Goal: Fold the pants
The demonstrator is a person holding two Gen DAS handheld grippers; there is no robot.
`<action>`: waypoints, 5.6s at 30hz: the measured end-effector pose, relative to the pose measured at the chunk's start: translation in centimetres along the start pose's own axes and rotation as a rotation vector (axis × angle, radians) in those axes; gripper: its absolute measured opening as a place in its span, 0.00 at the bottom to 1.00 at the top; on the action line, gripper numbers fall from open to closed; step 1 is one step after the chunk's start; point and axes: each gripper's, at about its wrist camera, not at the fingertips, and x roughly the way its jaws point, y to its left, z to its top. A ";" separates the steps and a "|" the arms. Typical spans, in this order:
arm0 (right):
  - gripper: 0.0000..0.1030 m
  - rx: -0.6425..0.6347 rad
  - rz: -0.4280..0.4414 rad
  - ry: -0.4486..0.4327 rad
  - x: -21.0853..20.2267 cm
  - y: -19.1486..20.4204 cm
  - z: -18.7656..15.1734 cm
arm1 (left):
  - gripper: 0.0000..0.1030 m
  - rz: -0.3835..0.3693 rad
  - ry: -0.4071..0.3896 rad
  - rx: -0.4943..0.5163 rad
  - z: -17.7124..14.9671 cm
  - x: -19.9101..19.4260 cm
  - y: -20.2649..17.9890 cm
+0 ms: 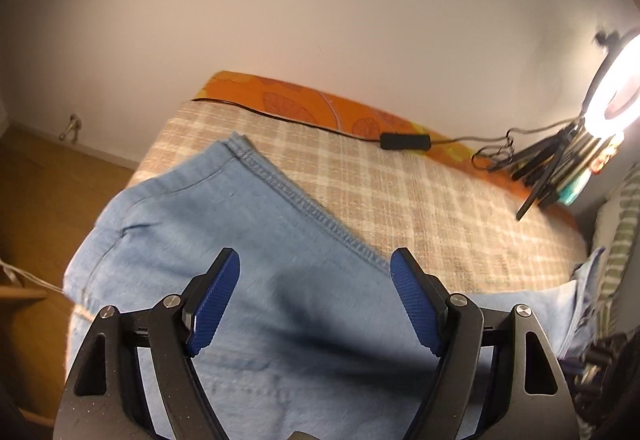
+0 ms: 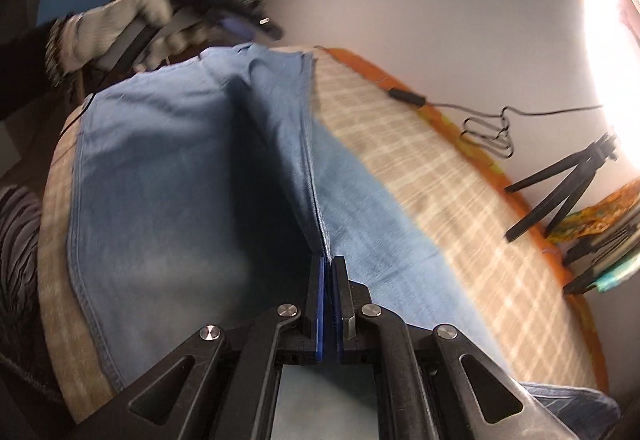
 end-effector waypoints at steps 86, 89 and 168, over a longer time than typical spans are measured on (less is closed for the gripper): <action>0.07 1.268 -0.153 -0.034 -3.4 -13.6 -8.8 | 0.53 -0.349 -0.224 -0.433 -19.7 -12.8 11.2; 0.06 1.290 -0.105 -0.095 -5.8 -12.8 -10.3 | 0.53 -0.384 -0.197 -0.538 -20.0 -11.5 12.2; 0.06 1.309 0.021 0.040 -10.3 0.4 -15.4 | 0.03 -0.216 -0.196 -0.567 -24.1 -15.8 17.8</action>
